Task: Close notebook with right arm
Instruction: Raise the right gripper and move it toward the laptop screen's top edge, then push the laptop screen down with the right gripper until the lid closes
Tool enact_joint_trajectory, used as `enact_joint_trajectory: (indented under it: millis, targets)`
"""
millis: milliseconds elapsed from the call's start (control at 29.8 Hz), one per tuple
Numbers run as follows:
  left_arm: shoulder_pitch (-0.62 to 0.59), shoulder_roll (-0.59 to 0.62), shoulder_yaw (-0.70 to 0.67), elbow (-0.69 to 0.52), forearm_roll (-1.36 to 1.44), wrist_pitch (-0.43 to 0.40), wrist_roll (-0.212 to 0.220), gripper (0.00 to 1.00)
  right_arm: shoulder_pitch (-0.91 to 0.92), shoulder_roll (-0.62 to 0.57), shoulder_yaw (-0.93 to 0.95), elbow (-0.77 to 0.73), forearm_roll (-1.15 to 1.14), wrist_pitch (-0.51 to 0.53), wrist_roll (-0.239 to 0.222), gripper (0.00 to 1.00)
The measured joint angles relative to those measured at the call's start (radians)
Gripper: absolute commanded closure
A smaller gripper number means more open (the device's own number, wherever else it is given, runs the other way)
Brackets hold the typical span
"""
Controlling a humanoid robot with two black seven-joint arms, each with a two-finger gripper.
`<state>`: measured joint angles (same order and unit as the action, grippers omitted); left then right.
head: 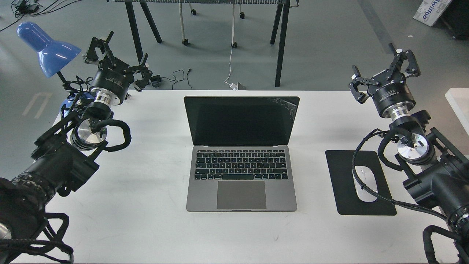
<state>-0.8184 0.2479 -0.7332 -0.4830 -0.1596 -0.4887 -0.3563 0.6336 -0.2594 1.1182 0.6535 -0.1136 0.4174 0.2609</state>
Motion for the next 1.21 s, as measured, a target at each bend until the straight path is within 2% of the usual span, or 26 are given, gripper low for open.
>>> enact_joint_trajectory:
  millis: [303,471,672,1008,1210]
  targets:
    - [-0.001,-0.001,-0.005,0.000,0.000,0.000,-0.004,0.00,0.012,-0.001,-0.018,0.004,-0.001,0.001,0.001,0.00]
    - [0.000,-0.001,-0.005,0.000,0.000,0.000,-0.004,0.00,0.071,0.004,-0.090,-0.008,-0.003,-0.004,0.000,0.00]
    - [0.001,0.001,-0.003,0.000,0.000,0.000,-0.003,0.00,0.135,0.052,-0.196,-0.033,-0.003,-0.009,-0.005,0.00]
    - [0.001,0.001,-0.003,0.000,0.001,0.000,-0.001,0.00,0.237,0.194,-0.218,-0.185,-0.003,0.004,-0.002,0.00]
    - [0.001,-0.001,0.000,0.000,0.002,0.000,-0.001,0.00,0.243,0.218,-0.278,-0.189,-0.003,0.005,-0.001,0.00]
